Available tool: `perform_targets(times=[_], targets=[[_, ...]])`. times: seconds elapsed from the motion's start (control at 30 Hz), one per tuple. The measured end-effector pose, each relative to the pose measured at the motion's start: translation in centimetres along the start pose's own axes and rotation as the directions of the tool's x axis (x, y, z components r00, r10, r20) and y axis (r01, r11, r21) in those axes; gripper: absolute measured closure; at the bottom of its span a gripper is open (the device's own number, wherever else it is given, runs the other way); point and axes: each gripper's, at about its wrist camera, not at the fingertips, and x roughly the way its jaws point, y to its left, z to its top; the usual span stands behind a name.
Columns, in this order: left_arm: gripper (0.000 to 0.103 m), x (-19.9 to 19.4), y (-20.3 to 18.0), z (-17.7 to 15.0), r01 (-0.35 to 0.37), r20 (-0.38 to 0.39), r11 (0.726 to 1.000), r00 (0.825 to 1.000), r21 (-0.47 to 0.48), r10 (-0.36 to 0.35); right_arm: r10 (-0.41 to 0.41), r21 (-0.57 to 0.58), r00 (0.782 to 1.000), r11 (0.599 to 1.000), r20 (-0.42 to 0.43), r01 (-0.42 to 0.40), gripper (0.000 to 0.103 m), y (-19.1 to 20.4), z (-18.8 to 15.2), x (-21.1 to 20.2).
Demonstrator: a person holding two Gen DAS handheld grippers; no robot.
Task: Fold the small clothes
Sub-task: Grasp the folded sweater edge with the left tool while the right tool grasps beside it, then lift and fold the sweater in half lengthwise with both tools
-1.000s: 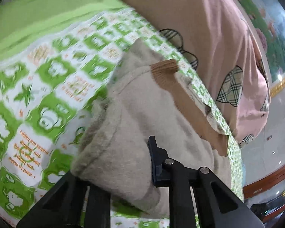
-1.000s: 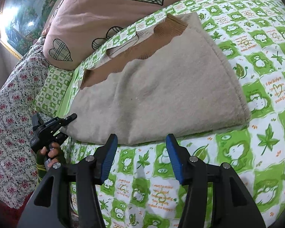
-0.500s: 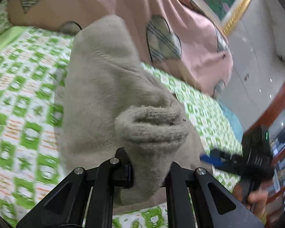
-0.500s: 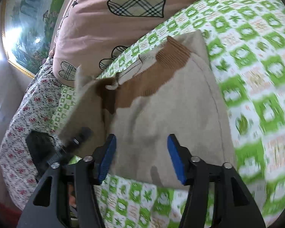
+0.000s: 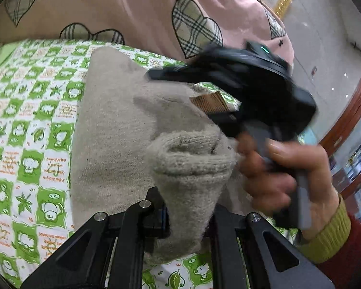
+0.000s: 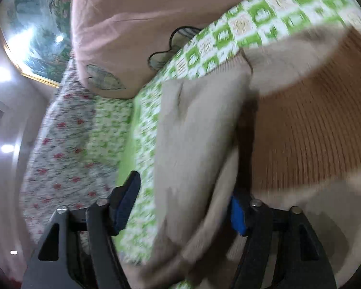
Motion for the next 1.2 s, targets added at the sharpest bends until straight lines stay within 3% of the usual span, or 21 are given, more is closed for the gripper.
perform_targets(times=[0.03,0.07,0.13,0.27,0.37,0.57,0.73,0.87,1.07,1.17,1.2], targets=[[0.093,-0.2,-0.3,0.1,0.0,0.002,1.0,1.0,0.004,0.0,-0.034,-0.02,0.999,0.999,0.0,0.034,0.083,0.3,0.4,0.2],[0.093,-0.5,-0.5,0.4,0.016,0.004,1.0,1.0,0.001,-0.016,-0.05,-0.037,0.999,0.998,0.008,0.05,0.085,0.8,0.7,0.0],[0.093,-0.9,-1.4,1.0,0.044,0.016,0.999,0.999,0.005,-0.044,-0.036,-0.089,0.998,0.995,0.042,0.039,0.085,1.4,1.1,-1.7],[0.093,-0.2,-4.6,1.8,0.106,0.015,0.993,0.994,0.06,-0.107,-0.09,-0.234,0.988,0.965,0.123,0.117,0.086,3.0,1.0,-6.1],[0.093,1.9,-7.2,1.6,0.136,-0.016,0.986,0.991,0.094,-0.136,-0.154,-0.224,0.978,0.957,0.139,0.183,0.086,0.4,1.3,-9.0],[0.093,6.8,-9.8,0.2,0.173,-0.119,0.981,0.98,0.09,-0.162,-0.279,-0.176,0.951,0.938,0.133,0.3,0.086,-5.1,0.8,-10.6],[0.092,8.0,-10.2,0.8,0.201,-0.133,0.975,0.973,0.095,-0.187,-0.314,-0.198,0.934,0.917,0.172,0.345,0.086,-4.9,0.5,-11.7],[0.092,9.9,-10.0,0.1,0.193,-0.186,0.979,0.966,0.068,-0.178,-0.384,-0.196,0.91,0.891,0.153,0.409,0.086,-6.0,0.8,-10.5],[0.067,8.0,-9.2,-0.4,0.27,-0.233,0.962,0.938,0.039,-0.255,-0.372,-0.154,0.909,0.903,0.189,0.402,0.085,-7.7,0.3,-11.4],[0.059,5.5,-8.4,-0.5,0.271,-0.222,0.961,0.942,0.058,-0.252,-0.398,-0.13,0.894,0.894,0.205,0.428,0.076,-7.6,0.0,-12.3],[0.052,4.1,-7.6,-0.3,0.261,-0.202,0.963,0.948,0.059,-0.245,-0.408,-0.119,0.888,0.891,0.212,0.438,0.074,-7.5,-0.2,-12.9]])
